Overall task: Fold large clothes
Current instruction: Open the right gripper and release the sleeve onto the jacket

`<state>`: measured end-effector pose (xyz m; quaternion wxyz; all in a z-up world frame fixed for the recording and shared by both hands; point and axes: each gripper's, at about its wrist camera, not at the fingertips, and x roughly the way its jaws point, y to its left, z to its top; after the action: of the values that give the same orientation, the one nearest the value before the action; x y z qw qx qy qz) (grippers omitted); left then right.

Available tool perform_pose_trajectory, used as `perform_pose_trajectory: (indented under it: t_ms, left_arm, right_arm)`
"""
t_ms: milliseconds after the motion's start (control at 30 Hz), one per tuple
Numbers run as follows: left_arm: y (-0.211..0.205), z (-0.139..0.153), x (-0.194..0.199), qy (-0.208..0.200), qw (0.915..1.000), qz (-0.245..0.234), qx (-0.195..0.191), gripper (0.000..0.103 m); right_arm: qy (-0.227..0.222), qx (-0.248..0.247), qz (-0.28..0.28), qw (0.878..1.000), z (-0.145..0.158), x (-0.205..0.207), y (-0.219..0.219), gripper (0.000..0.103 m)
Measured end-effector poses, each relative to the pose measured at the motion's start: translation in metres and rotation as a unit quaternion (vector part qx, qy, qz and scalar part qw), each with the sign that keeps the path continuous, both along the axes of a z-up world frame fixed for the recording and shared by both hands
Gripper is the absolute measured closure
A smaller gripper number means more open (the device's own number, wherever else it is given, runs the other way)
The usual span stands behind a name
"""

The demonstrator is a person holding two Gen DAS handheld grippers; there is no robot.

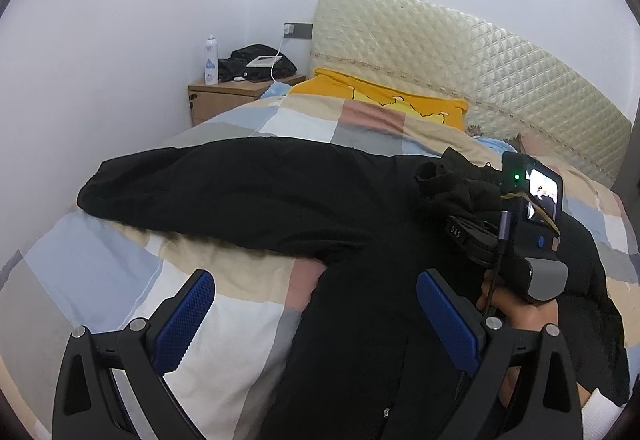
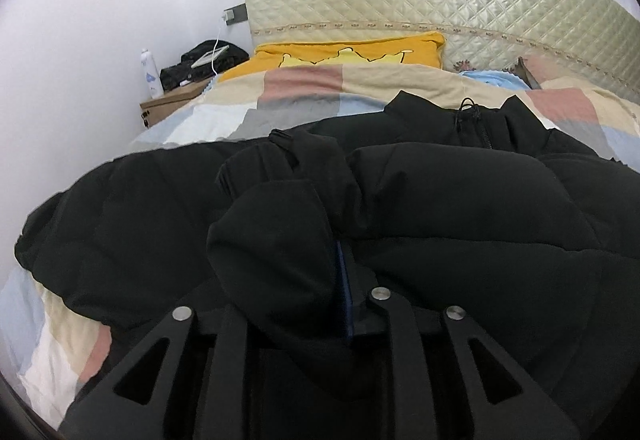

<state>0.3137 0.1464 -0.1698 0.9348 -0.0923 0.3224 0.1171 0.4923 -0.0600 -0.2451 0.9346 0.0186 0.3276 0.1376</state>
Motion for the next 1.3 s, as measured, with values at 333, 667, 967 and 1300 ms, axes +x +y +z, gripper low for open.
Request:
perform_pose_trajectory:
  t_ms: [333, 667, 967, 1300]
  left_arm:
    - [-0.001, -0.006, 0.002, 0.011, 0.9998, -0.012, -0.010, 0.001]
    - [-0.004, -0.002, -0.005, -0.002, 0.9997, -0.019, -0.016, 0.001]
    - [-0.018, 0.008, -0.017, -0.007, 0.9994, -0.035, -0.006, 0.001]
    - [-0.042, 0.020, -0.046, -0.022, 0.9979, -0.060, -0.009, 0.001]
  right_arm:
    - [0.001, -0.012, 0.015, 1.000, 0.012, -0.017, 0.006, 0.034]
    - [-0.021, -0.007, 0.009, 1.000, 0.049, -0.045, -0.021, 0.031]
    - [-0.054, -0.013, -0.017, 0.998, 0.092, -0.087, -0.072, 0.030]
    - [-0.087, -0.005, -0.040, 0.995, 0.141, -0.148, -0.126, 0.028]
